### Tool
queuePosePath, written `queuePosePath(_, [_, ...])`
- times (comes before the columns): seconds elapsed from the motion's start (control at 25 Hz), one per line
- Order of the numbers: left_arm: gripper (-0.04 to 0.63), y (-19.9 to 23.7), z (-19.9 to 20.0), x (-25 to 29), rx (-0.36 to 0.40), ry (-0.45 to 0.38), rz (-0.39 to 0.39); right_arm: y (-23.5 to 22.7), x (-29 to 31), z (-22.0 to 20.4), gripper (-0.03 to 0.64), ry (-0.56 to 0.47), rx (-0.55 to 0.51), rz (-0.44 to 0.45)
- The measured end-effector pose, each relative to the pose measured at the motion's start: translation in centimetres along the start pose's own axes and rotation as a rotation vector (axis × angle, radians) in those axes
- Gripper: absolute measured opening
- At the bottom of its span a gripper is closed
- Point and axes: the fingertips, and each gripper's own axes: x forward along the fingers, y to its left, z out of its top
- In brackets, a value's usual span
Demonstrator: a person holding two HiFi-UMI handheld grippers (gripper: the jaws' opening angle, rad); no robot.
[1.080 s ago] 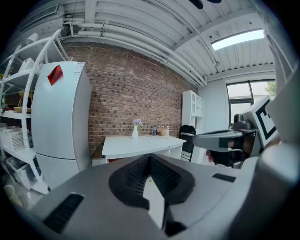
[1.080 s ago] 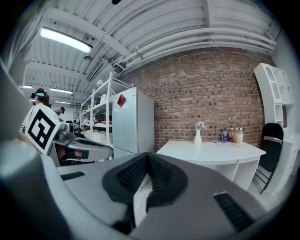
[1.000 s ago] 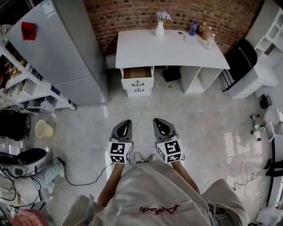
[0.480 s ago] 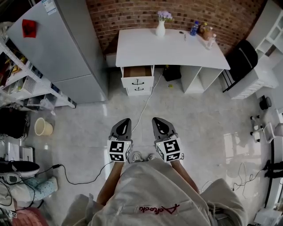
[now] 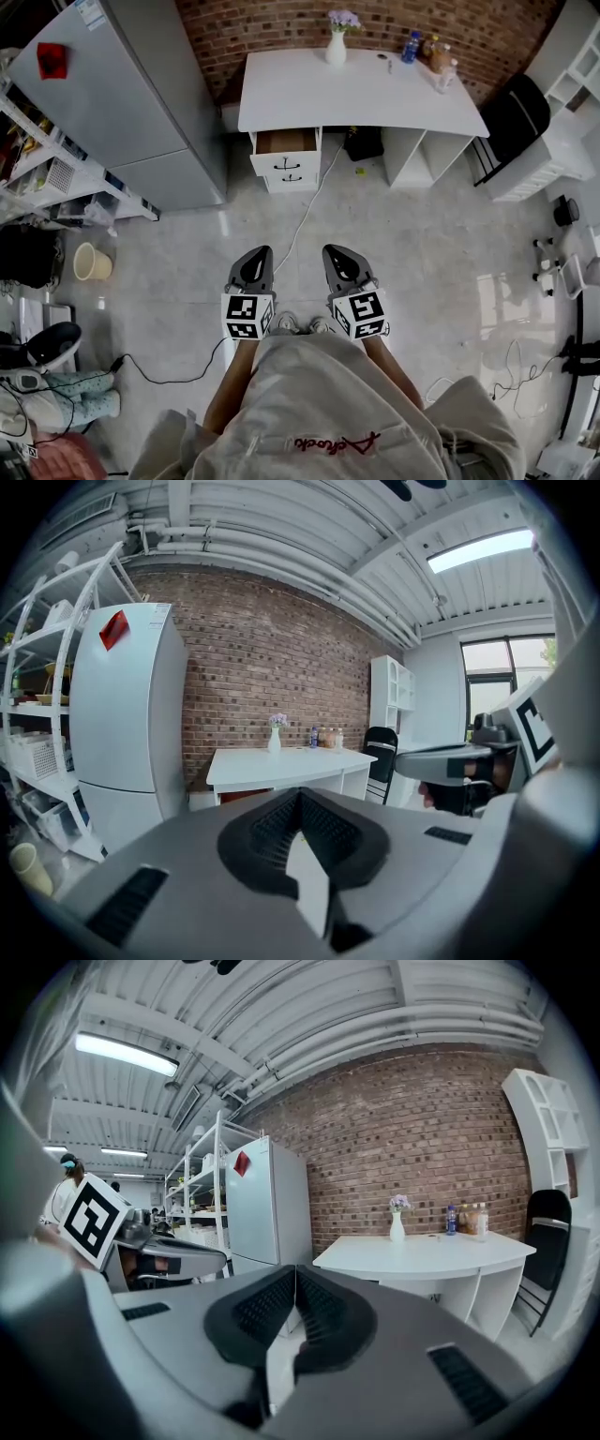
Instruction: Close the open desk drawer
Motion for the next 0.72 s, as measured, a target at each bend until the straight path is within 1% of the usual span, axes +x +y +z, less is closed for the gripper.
queuePosePath(0.32, [0.012,-2.0,-1.5,0.3,-0.006,0.031,0.023,-1.9,-1.2,-1.4,0.018,0.020,-0.013,0.014])
queuePosePath(0.48, [0.012,-1.4,-1.4,1.0,-0.006,0.032,0.037,-2.6,-1.0,-1.6,0.018,0.024,-0.007,0.010])
queuePosePath(0.72, [0.012,-0.4,-1.9,2.8,-0.027,0.038,0.049,-3.3,1.0,-1.8,0.018,0.031,-0.008,0.025])
